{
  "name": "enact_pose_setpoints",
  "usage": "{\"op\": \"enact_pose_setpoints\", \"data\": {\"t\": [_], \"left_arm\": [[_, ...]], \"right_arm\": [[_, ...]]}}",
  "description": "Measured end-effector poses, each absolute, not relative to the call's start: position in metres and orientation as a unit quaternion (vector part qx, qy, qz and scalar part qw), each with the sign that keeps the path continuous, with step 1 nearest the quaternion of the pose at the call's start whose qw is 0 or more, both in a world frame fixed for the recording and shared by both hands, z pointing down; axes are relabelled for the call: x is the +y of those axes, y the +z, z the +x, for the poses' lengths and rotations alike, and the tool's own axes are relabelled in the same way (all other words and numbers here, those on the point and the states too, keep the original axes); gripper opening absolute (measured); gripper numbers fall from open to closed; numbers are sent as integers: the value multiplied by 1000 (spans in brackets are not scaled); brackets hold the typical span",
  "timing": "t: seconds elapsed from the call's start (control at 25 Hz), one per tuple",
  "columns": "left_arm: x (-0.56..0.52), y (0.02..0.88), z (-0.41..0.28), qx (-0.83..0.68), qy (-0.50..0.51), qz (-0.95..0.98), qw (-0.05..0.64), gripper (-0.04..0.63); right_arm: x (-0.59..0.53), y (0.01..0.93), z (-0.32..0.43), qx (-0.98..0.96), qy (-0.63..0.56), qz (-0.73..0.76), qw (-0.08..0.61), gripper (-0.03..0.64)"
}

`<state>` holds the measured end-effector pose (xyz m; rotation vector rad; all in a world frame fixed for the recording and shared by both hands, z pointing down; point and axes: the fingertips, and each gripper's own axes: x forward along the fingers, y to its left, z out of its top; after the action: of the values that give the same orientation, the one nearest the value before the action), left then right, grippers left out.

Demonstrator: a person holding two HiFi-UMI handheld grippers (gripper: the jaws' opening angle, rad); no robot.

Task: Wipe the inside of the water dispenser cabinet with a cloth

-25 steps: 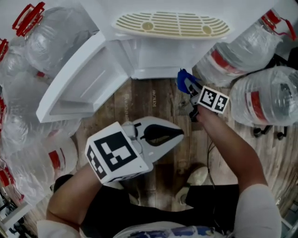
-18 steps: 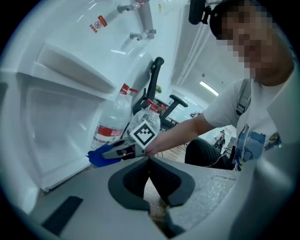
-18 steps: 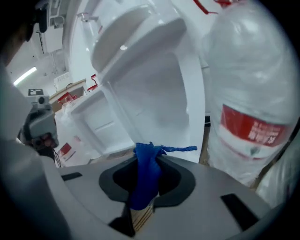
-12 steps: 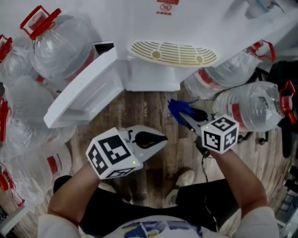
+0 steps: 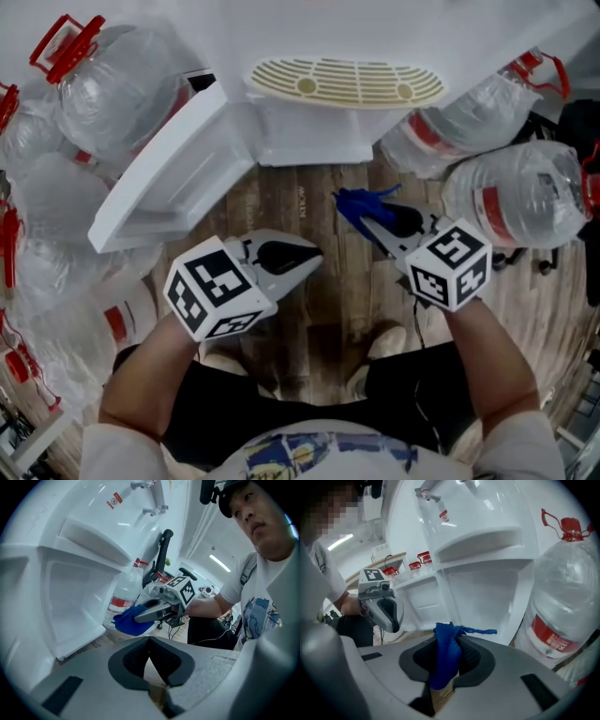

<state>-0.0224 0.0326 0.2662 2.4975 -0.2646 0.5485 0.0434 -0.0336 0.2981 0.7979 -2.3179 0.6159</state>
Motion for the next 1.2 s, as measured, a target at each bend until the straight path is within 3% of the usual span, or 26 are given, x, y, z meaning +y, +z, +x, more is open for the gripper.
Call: {"op": "enact_pose_setpoints", "data": {"t": [1.2], "left_arm": [[33,266,-19,-105,217,932,272,-5]], "right_arm": [[-26,281,31,-889,203,283,298,71]]}}
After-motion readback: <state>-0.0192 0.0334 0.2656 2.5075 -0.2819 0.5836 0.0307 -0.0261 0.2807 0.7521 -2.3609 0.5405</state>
